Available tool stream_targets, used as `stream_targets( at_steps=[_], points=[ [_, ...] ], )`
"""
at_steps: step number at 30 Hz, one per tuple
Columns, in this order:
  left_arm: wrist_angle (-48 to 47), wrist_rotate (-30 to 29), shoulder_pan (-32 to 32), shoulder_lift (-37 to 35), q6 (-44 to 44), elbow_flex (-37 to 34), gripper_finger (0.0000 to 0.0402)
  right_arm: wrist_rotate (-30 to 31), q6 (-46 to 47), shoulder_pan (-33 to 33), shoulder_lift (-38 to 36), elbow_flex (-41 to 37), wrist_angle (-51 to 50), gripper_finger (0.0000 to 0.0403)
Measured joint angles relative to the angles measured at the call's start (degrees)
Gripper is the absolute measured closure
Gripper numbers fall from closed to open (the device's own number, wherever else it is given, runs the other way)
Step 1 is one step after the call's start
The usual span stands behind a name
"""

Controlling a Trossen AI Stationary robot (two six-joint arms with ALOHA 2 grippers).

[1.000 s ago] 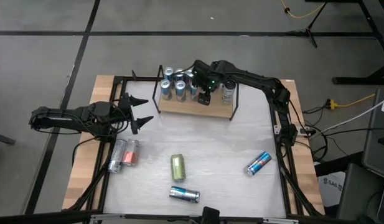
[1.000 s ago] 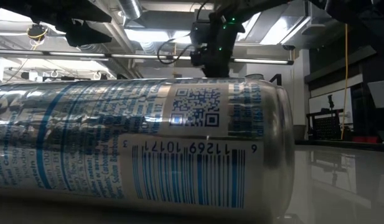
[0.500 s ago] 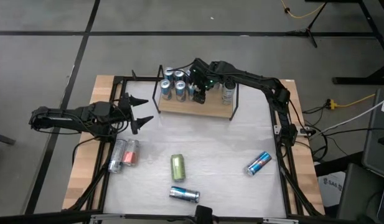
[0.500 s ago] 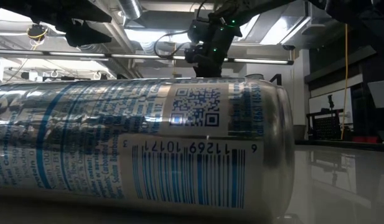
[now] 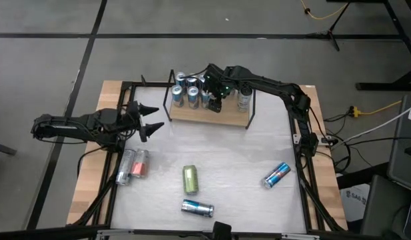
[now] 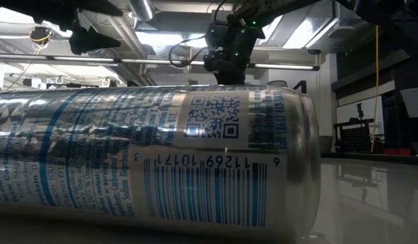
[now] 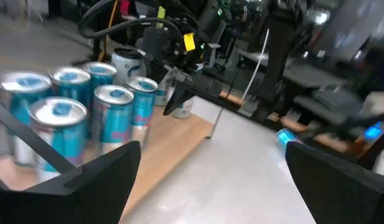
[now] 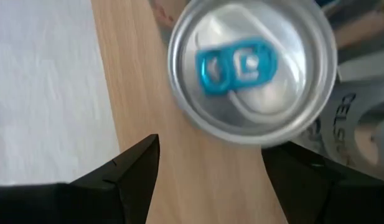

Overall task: Place canned beverage on shelf
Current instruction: Put the blue soda can on the shelf aligned with the other blue soda can, then put the blue soda can on the shelf aligned with the other blue soda cans

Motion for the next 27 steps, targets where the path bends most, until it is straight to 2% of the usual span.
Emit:
stream_targets(
  at_steps=[6, 16, 27],
  points=[
    [0.1, 1.4, 0.0, 0.0, -5.7, 1.7, 0.0006, 0.9, 0.2, 1.1, -1.6, 0.0, -2.4, 0.0132],
    [-0.3, 3.8, 0.0, 1.1, -7.5, 1.8, 0.0006, 3.8, 3.9, 4.5, -5.7, 0.0, -5.7, 0.0132],
    [-0.3, 4.8, 0.0, 1.6, -7.1, 1.8, 0.0006, 4.2, 14.0, 13.5, -8.3, 0.1, -10.9, 0.0132]
  ],
)
